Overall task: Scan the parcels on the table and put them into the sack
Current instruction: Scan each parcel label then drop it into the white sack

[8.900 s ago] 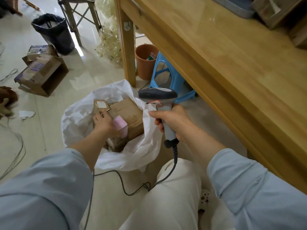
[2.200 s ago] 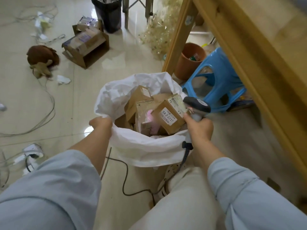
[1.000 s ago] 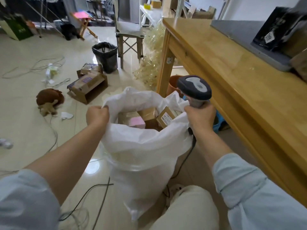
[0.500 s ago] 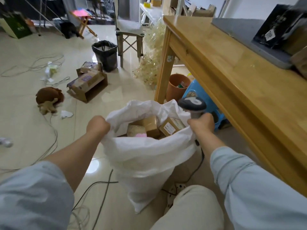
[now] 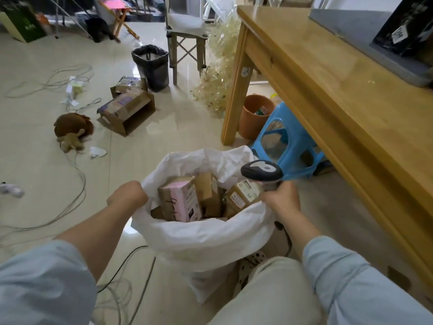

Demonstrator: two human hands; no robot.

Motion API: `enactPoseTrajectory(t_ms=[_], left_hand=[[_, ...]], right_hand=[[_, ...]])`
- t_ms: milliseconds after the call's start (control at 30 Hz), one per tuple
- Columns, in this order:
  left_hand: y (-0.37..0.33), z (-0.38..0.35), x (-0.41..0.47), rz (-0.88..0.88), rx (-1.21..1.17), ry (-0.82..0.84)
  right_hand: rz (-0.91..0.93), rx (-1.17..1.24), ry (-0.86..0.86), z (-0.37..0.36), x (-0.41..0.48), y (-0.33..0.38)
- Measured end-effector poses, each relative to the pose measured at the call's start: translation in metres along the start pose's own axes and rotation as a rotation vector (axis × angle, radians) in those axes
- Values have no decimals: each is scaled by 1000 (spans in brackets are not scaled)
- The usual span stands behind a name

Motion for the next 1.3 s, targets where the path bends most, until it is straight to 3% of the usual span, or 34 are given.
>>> enactPoseTrajectory(t_ms=[133, 233, 433, 700, 900, 1067, 1200, 1300], left_hand=[[-39, 20, 4, -83, 149, -83], [-99, 26, -4, -306, 153, -197], [-225, 3, -26, -722, -55, -88], [-346, -60, -49, -1108, 301, -62], [-371, -87, -28, -1032, 531, -35], [-375, -60, -22, -882, 308, -70], [-374, 0, -11, -704, -28, -277], [-366, 42, -6, -668, -232, -387]], right_hand=[[23, -33, 53, 1, 1, 3], [-31, -16, 135, 1, 1, 0], [-107, 103, 218, 12, 8, -16], [-181, 163, 332, 20, 33, -36], [-251, 278, 378, 34, 58, -58], [-267, 261, 282, 36, 61, -64], [-209, 277, 131, 39, 57, -46], [-131, 287, 25, 39, 46, -30]])
Point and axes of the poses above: each hand's wrist, its own x-axis towards the middle knuckle, its own z-axis out of the back of the hand, y = z × x, the point moved 6 cm from there along x, towards the middle knuckle, and after that the axes turned 13 degrees about -y, right-handed, at the moved point
